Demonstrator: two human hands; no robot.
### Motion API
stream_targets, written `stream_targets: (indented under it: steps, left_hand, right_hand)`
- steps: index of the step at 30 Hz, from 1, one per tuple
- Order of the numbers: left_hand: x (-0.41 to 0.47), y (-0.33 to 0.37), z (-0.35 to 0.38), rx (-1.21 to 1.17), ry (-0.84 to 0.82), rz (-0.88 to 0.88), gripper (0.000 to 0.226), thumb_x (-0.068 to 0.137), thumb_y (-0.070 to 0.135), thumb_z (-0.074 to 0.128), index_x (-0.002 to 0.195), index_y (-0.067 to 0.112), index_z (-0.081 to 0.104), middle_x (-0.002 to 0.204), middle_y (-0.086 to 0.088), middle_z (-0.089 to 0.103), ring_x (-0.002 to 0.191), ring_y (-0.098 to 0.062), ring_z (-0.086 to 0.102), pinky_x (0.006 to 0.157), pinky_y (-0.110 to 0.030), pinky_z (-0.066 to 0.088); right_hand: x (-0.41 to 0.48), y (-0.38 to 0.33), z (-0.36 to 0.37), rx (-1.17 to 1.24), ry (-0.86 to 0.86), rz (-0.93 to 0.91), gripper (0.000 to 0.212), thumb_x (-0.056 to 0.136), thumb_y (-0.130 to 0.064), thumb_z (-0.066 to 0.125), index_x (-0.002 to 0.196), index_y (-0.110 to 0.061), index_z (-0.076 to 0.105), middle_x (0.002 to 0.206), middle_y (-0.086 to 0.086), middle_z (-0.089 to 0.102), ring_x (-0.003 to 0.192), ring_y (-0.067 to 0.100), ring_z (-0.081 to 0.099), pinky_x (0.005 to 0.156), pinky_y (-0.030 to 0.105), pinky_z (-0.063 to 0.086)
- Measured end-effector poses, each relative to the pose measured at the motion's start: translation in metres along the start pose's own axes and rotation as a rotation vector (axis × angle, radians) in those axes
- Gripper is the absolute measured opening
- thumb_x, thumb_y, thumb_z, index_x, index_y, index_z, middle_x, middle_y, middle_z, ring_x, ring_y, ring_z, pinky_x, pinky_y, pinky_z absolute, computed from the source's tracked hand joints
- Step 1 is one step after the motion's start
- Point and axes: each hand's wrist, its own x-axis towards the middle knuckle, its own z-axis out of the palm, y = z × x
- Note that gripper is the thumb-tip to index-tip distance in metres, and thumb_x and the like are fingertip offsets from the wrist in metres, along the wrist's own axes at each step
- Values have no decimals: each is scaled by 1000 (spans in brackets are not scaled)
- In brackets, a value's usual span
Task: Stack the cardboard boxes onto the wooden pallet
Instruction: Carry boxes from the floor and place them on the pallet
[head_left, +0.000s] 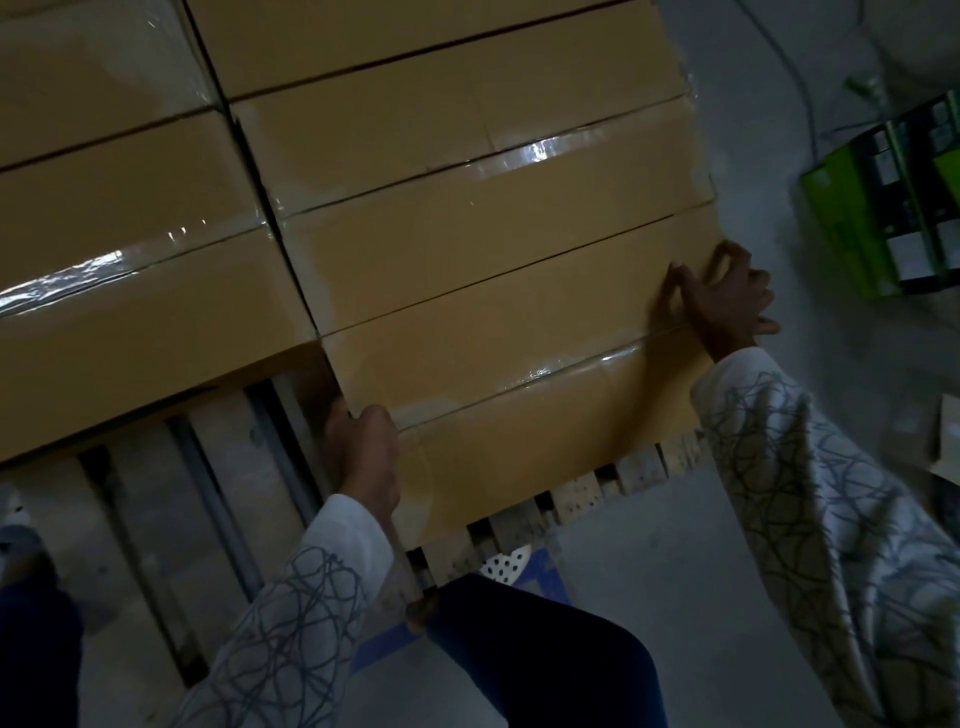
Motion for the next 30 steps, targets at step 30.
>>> stream_targets:
  steps: [30]
  left_hand:
    - [1,-9,-1,279,-88,30,89,86,4,56,163,19,15,163,-7,30,108,-17,56,78,-30,44]
  right_hand:
    - [14,-1,6,24,3,39,70,88,-61,65,149,-37,38,156,9,35,147,34,26,113,64,18]
